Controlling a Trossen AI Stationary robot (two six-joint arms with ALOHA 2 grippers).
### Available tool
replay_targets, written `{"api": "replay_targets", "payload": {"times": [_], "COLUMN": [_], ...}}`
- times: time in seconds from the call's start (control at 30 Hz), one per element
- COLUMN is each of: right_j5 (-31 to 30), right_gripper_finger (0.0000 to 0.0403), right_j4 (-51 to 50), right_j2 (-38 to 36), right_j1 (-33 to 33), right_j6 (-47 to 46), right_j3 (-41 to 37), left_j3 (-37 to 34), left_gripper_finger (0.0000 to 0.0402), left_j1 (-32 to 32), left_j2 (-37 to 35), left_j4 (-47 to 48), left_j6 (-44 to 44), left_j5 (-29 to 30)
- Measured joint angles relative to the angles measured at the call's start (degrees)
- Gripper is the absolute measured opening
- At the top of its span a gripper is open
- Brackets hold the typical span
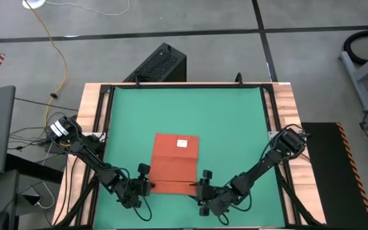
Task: Roll towel
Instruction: Roll the orange towel
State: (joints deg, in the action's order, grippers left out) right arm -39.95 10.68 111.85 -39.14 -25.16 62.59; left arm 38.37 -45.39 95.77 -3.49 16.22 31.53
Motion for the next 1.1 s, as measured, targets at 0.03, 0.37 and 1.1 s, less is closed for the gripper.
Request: {"api": "replay_targets", "payload": {"times": [0.03, 0.37, 1.1], "right_j5": [0.23, -1.78, -3.22], "right_gripper_finger": [0.0247, 0.0281, 0.0281], "right_j4": [-0.25, -0.91, -6.22], "right_j2": [0.0, 0.1, 8.94], "right_j1": [-0.07, -1.22, -0.04], "right_j6": [-0.08, 0.18, -8.21], "right_j3": [0.0, 0.0, 1.0], "left_j3": [0.0, 0.0, 0.0], "left_gripper_finger": [0.0, 0.0, 0.0], "left_j1": [0.0, 0.13, 0.24], "left_j2": [0.0, 0.0, 0.0], "left_j4": [0.02, 0.07, 0.27], "left_j6": [0.11, 0.97, 1.01], "left_j5": [0.0, -0.02, -0.18]}}
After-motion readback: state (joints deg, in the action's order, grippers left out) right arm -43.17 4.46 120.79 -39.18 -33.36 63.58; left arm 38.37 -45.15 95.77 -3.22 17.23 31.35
